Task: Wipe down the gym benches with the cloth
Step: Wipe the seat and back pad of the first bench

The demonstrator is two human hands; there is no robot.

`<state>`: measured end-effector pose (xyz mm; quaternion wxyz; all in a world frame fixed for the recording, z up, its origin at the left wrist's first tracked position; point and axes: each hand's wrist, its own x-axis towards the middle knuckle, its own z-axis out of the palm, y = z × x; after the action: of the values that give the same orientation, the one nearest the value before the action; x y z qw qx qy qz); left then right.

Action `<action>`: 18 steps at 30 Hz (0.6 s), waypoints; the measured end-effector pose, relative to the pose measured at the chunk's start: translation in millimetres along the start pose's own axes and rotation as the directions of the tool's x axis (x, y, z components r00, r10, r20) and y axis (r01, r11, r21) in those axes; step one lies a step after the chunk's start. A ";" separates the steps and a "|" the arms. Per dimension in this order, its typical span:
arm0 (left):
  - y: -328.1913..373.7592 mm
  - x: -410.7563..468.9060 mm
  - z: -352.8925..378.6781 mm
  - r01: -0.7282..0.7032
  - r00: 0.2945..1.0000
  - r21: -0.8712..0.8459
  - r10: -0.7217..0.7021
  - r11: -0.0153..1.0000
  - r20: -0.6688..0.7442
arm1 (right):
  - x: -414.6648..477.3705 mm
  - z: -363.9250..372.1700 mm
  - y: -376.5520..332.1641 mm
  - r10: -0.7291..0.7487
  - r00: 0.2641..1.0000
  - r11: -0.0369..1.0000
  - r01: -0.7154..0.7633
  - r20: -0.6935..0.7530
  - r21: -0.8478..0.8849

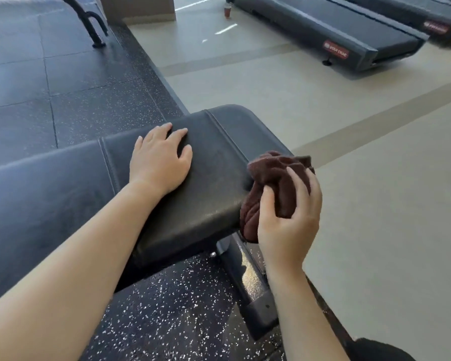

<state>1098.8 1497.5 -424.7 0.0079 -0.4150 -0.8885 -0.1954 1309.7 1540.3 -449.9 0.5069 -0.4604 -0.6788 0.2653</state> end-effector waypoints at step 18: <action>-2.2 -26.1 -8.5 -0.082 0.996 -0.014 0.081 0.997 -0.037 | 17.7 -7.1 1.5 -0.293 0.930 0.948 0.312 0.221 -0.058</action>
<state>1113.1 1474.1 -422.2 0.0290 -0.4472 -0.8690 -0.2095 1315.7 1556.0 -440.8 0.4456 -0.3426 -0.8027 0.1994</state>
